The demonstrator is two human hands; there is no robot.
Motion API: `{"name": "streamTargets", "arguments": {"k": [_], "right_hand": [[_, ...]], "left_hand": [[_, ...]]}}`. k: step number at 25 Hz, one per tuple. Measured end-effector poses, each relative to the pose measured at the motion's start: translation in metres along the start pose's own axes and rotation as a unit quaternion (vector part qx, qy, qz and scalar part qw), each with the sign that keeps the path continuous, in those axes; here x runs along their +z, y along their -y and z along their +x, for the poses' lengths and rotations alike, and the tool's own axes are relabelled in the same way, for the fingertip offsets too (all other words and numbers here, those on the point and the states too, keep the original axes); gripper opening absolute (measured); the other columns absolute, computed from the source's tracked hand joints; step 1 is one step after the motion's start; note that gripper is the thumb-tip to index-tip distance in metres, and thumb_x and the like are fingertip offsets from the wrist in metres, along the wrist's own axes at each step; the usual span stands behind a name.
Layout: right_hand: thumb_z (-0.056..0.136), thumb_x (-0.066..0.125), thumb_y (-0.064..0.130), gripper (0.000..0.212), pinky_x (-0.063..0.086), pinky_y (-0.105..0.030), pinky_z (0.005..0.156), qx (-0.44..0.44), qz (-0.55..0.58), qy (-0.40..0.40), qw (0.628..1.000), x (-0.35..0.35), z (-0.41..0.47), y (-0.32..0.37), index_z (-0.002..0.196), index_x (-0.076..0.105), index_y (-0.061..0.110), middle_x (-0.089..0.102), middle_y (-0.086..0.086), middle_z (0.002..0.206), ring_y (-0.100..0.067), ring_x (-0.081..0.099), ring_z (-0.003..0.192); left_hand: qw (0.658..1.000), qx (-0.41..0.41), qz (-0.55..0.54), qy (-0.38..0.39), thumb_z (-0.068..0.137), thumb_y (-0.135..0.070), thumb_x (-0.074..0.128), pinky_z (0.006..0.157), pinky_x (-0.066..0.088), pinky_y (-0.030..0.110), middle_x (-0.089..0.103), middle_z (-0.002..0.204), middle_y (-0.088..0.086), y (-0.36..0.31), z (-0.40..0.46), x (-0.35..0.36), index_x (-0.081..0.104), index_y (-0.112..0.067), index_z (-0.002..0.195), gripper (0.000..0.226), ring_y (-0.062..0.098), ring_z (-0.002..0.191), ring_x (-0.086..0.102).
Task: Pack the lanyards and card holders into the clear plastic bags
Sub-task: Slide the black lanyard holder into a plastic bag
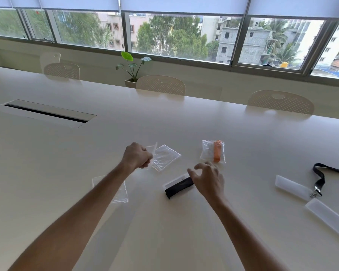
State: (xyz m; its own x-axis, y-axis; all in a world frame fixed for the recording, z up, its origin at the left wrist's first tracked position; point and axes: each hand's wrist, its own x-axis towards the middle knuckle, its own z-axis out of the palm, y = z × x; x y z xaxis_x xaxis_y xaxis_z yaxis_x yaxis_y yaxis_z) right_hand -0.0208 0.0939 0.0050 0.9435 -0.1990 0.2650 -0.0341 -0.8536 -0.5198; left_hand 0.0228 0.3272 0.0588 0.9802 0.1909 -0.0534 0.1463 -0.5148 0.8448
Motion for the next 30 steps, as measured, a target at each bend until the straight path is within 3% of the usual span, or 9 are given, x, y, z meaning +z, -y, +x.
{"name": "streamTargets", "arguments": {"k": [4, 8, 12, 16, 19, 22, 25, 27, 30], "right_hand": [[0.083, 0.064, 0.047, 0.035, 0.043, -0.031, 0.062, -0.040, 0.241, 0.129, 0.961, 0.002, 0.016, 0.037, 0.079, 0.073, 0.014, 0.063, 0.007, 0.068, -0.012, 0.055, 0.062], [0.082, 0.070, 0.028, 0.026, 0.042, -0.030, 0.058, 0.008, 0.334, 0.155, 0.930, 0.012, 0.025, 0.044, 0.058, 0.071, 0.020, 0.065, 0.006, 0.054, -0.006, 0.051, 0.049], [0.082, 0.071, 0.025, 0.025, 0.045, -0.025, 0.054, 0.023, 0.347, 0.177, 0.921, 0.014, 0.029, 0.038, 0.058, 0.071, 0.019, 0.069, 0.004, 0.056, -0.006, 0.052, 0.048], [0.081, 0.072, 0.029, 0.032, 0.039, -0.026, 0.052, 0.066, 0.275, 0.138, 0.949, 0.016, 0.034, 0.026, 0.051, 0.067, 0.018, 0.063, 0.004, 0.049, -0.012, 0.048, 0.048], [0.080, 0.072, 0.030, 0.035, 0.038, -0.023, 0.048, 0.074, 0.269, 0.121, 0.953, 0.013, 0.036, 0.023, 0.047, 0.065, 0.020, 0.058, 0.008, 0.043, -0.009, 0.045, 0.042], [0.083, 0.069, 0.027, 0.033, 0.035, -0.021, 0.047, 0.053, 0.287, 0.144, 0.945, 0.009, 0.035, 0.031, 0.050, 0.065, 0.019, 0.058, 0.007, 0.044, -0.006, 0.043, 0.041], [0.084, 0.069, 0.023, 0.027, 0.039, -0.025, 0.053, 0.016, 0.307, 0.186, 0.933, 0.001, 0.030, 0.036, 0.059, 0.068, 0.014, 0.064, 0.000, 0.056, -0.009, 0.047, 0.047], [0.085, 0.069, 0.020, 0.022, 0.041, -0.027, 0.055, -0.007, 0.321, 0.213, 0.923, -0.005, 0.027, 0.038, 0.064, 0.069, 0.011, 0.066, -0.001, 0.059, -0.011, 0.048, 0.049], [0.085, 0.069, 0.014, 0.020, 0.040, -0.023, 0.051, -0.035, 0.353, 0.250, 0.901, -0.011, 0.022, 0.038, 0.066, 0.070, 0.010, 0.064, 0.003, 0.056, -0.012, 0.045, 0.049]], "left_hand": [[0.996, 0.072, -0.002, 0.045, 0.074, -0.009, 0.072, 0.049, 0.054, 0.024, 0.068, 0.055, 0.008, -0.015, -0.033, 0.028, 0.069, -0.008, 0.059, 0.016, 0.017, 0.047, 0.065], [0.992, 0.120, -0.002, 0.049, 0.077, -0.017, 0.073, 0.050, 0.054, 0.024, 0.066, 0.051, 0.003, -0.018, -0.042, 0.041, 0.069, -0.011, 0.055, 0.023, 0.014, 0.047, 0.064], [0.992, 0.126, -0.002, 0.010, 0.071, -0.019, 0.071, 0.050, 0.054, 0.027, 0.063, 0.046, 0.000, -0.017, -0.045, 0.047, 0.063, -0.013, 0.047, 0.026, 0.014, 0.043, 0.061], [0.985, 0.124, 0.025, -0.114, 0.063, -0.023, 0.070, 0.048, 0.043, 0.022, 0.057, 0.041, -0.004, -0.015, -0.035, 0.038, 0.058, -0.012, 0.047, 0.024, 0.008, 0.041, 0.053], [0.981, 0.163, 0.015, -0.109, 0.064, -0.023, 0.071, 0.048, 0.041, 0.020, 0.056, 0.043, -0.011, -0.012, -0.030, 0.032, 0.057, -0.018, 0.048, 0.022, 0.002, 0.043, 0.052], [0.962, 0.269, 0.036, -0.009, 0.067, -0.035, 0.080, 0.073, 0.047, 0.019, 0.067, 0.088, -0.014, -0.010, -0.030, 0.028, 0.066, -0.027, 0.085, 0.025, 0.001, 0.082, 0.062], [0.910, 0.341, 0.216, 0.096, 0.054, -0.066, 0.076, 0.112, 0.018, 0.037, 0.030, 0.151, -0.006, -0.006, -0.024, 0.020, 0.029, -0.026, 0.142, 0.108, 0.014, 0.141, 0.021], [0.877, 0.355, 0.296, 0.131, 0.050, -0.071, 0.074, 0.114, 0.000, 0.043, 0.012, 0.157, -0.008, -0.002, -0.022, 0.019, 0.009, -0.028, 0.148, 0.125, 0.012, 0.145, -0.005], [0.874, 0.357, 0.295, 0.149, 0.051, -0.066, 0.075, 0.117, 0.004, 0.045, 0.024, 0.153, -0.002, 0.003, -0.022, 0.021, 0.019, -0.026, 0.146, 0.117, 0.009, 0.144, -0.001]]}}
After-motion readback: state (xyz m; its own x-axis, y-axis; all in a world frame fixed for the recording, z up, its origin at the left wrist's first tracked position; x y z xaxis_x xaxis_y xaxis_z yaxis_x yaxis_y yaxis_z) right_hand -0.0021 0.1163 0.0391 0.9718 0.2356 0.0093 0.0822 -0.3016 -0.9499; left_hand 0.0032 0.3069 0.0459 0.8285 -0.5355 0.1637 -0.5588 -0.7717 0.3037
